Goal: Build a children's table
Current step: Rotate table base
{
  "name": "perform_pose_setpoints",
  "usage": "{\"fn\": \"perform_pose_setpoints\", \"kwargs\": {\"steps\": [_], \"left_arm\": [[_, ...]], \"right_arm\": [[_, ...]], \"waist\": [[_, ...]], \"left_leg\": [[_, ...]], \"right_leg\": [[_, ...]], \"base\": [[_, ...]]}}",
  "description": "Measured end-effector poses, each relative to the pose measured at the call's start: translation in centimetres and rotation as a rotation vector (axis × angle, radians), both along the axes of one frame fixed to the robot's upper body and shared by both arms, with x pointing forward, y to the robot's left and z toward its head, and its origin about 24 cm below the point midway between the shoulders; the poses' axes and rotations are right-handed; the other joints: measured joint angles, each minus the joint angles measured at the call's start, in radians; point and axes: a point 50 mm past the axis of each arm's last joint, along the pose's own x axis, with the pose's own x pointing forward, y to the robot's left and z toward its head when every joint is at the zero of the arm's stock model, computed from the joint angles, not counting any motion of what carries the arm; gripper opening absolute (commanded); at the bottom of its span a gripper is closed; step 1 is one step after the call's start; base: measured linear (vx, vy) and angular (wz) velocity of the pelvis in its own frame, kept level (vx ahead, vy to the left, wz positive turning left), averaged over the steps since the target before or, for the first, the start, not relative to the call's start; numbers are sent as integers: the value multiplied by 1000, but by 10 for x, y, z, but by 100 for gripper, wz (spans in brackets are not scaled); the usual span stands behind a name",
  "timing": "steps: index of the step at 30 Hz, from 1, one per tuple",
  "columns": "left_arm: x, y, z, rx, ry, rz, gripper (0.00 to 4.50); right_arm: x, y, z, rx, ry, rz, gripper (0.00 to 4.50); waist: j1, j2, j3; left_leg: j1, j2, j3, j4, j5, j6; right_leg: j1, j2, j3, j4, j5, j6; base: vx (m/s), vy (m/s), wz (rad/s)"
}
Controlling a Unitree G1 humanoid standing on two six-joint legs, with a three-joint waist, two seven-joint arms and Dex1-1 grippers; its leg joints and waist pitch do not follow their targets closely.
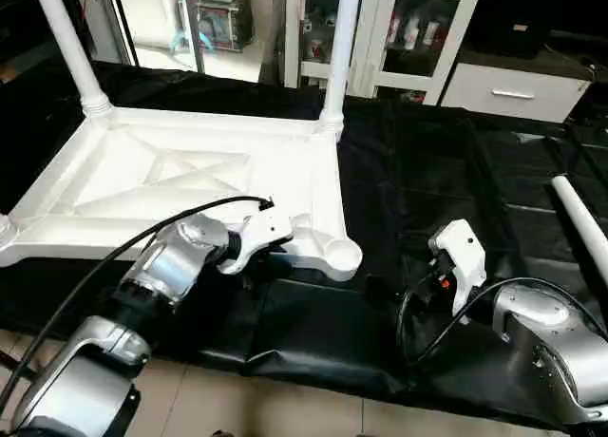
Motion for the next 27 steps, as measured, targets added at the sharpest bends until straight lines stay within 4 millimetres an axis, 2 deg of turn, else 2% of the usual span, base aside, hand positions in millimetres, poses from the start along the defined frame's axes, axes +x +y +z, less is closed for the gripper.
{"fn": "perform_pose_setpoints", "kwargs": {"steps": [4, 5, 6, 7, 13, 17, 19, 20, 22, 24, 25, 26, 27], "left_arm": [[-3, 3, 2, -36, 12, 3, 190], [-1, 5, 4, -62, 10, 23, 192], [0, 6, 7, -79, 3, 35, 217], [0, 7, 10, -96, -4, 38, 217], [2, 10, 53, -290, -85, 65, 217], [6, 12, 70, -492, -249, 257, 217], [3, 14, 73, -604, -344, 394, 217], [-4, 14, 74, -663, -391, 474, 217], [-11, 11, 67, -677, -383, 532, 217], [-21, 12, 58, -657, -397, 651, 217], [-25, 11, 52, -651, -402, 705, 217], [-27, 11, 45, -635, -399, 761, 217], [-28, 11, 41, -624, -400, 795, 217]], "right_arm": [[1, 0, 1, 1, -5, 3, 450], [1, 0, 1, 1, -5, 3, 450], [1, 0, 1, 1, -6, 3, 450], [1, 0, 1, 1, -6, 3, 450], [2, -2, 4, 0, -23, -28, 450], [10, -5, 11, -5, -112, -167, 450], [16, -5, 15, 10, -157, -297, 450], [19, -6, 17, 20, -187, -400, 450], [21, -7, 21, 8, -214, -473, 450], [23, -5, 25, 30, -243, -554, 450], [23, -4, 25, 27, -248, -573, 450], [24, -3, 24, 24, -250, -591, 450], [24, -2, 24, 26, -251, -599, 450]], "waist": [[4, -2, 1], [6, -3, 1], [8, -3, 2], [9, -4, 2], [26, -5, 3], [30, -5, 3], [28, -5, 2], [25, -6, 2], [26, -8, 2], [13, -8, 2], [4, -8, 2], [-4, -6, 3], [-10, -6, 3]], "left_leg": [[-2, 0, 0, 0, 0, 0], [-3, 0, 0, 0, 0, 0], [-4, 0, 0, 0, 0, 0], [-4, 0, 0, 0, 0, 0], [-4, 0, 0, 0, 0, 0], [-4, 0, 0, 1, 0, 0], [-4, 0, 0, 1, 0, 0], [-4, 0, 0, 1, 0, 0], [-5, 0, 0, 0, 0, 0], [-5, 3, -3, 0, 0, 0], [-5, 8, -7, -1, 0, -1], [-5, 22, -13, -1, 2, -5], [-5, 32, -15, -1, 5, -10]], "right_leg": [[-1, 0, 0, -1, 0, 0], [-2, 0, 0, -1, 0, -1], [-2, 0, 0, -1, 0, -1], [-2, 0, 0, -1, 0, -1], [-2, 0, 0, -1, 0, -1], [-2, 0, 0, 0, 1, -1], [-2, 0, 0, 0, 1, -1], [-2, 0, 0, -1, 0, -1], [-3, 0, 0, -1, 0, 0], [-2, 4, -3, -3, 0, 0], [3, 8, -6, -6, 1, -2], [10, 20, -11, -11, 1, -10], [10, 21, -26, -4, -3, -21]], "base": [[0, 0, 0], [0, 0, 0], [0, 0, 0], [0, 0, 0], [0, 0, 0], [0, 0, 0], [0, 0, 0], [0, 0, 0], [0, 0, 0], [0, 0, 0], [0, 0, 0], [7, -67, 12], [5, -118, 17]]}}
